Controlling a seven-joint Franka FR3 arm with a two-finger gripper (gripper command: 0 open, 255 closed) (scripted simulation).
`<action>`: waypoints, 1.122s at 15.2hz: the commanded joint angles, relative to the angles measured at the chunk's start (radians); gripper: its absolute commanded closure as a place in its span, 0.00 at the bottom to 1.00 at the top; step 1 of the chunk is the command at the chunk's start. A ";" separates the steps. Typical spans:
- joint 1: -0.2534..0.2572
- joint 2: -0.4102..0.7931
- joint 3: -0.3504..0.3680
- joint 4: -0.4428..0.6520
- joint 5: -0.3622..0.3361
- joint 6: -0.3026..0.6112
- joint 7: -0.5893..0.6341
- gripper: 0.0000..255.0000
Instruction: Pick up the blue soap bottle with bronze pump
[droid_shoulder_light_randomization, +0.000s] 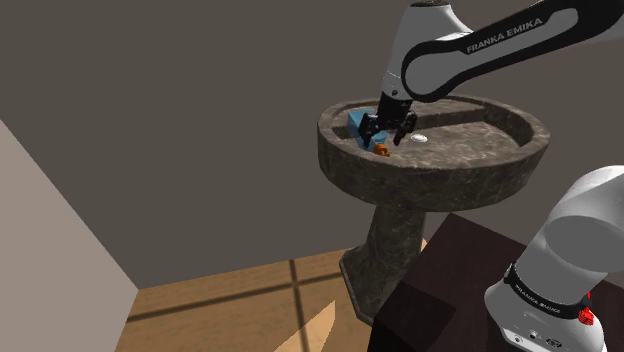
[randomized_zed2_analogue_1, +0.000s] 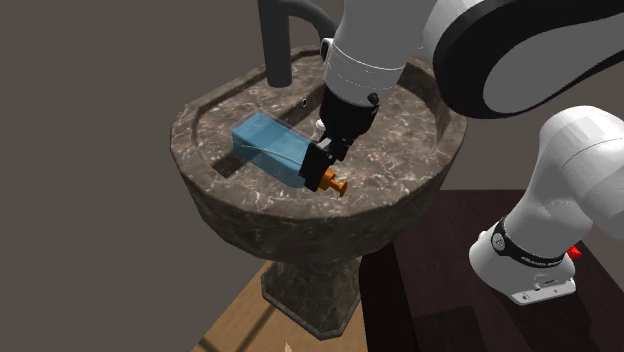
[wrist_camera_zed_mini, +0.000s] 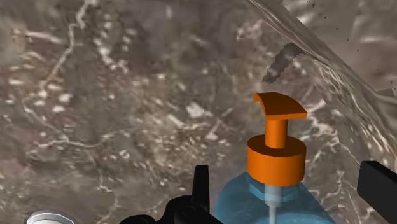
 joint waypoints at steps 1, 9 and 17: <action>0.003 0.026 0.007 -0.020 -0.001 0.018 0.003 0.00; 0.003 0.031 0.006 -0.021 -0.002 0.024 0.003 1.00; 0.005 0.004 0.003 0.018 0.000 -0.042 -0.001 1.00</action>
